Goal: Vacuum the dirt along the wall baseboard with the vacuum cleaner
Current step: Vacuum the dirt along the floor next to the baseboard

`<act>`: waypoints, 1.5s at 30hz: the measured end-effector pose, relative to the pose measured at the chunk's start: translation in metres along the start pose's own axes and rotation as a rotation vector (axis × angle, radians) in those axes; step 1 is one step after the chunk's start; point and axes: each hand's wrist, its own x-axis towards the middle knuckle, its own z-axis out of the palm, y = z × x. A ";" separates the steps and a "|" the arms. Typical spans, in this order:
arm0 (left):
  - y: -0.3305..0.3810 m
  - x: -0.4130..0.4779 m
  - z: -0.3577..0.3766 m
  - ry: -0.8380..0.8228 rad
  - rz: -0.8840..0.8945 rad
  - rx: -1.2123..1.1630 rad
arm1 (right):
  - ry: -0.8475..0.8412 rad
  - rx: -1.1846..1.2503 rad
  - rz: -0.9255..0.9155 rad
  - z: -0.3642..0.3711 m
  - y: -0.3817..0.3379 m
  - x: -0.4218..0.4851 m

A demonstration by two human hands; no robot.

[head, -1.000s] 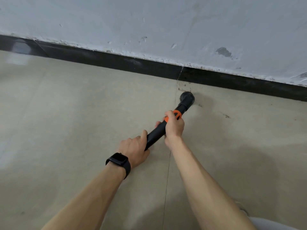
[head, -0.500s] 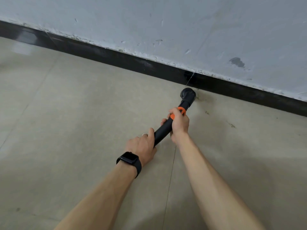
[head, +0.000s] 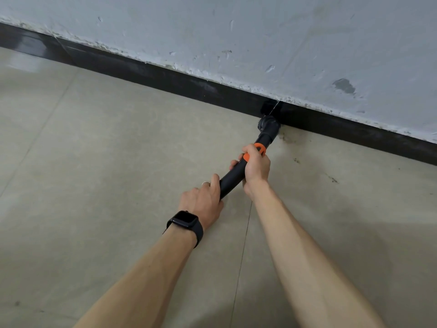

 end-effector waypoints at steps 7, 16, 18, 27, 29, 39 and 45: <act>-0.028 0.003 -0.008 0.028 -0.068 -0.067 | -0.007 0.002 0.013 0.026 0.004 -0.006; -0.052 -0.002 -0.013 -0.016 -0.178 -0.294 | 0.003 -0.332 0.034 0.054 0.000 -0.017; -0.048 -0.002 -0.014 -0.061 -0.156 -0.285 | 0.074 -0.387 0.024 0.049 0.001 -0.022; -0.002 -0.027 0.004 -0.305 0.034 -0.326 | 0.338 -0.363 0.022 -0.040 0.013 -0.052; 0.015 -0.028 0.010 -0.322 0.073 -0.319 | 0.363 -0.392 0.009 -0.057 0.008 -0.051; 0.107 -0.012 0.024 -0.309 0.271 -0.139 | 0.549 -0.267 0.029 -0.151 -0.030 -0.033; 0.130 -0.008 0.024 -0.271 0.349 -0.047 | 0.606 -0.049 -0.002 -0.177 -0.031 -0.027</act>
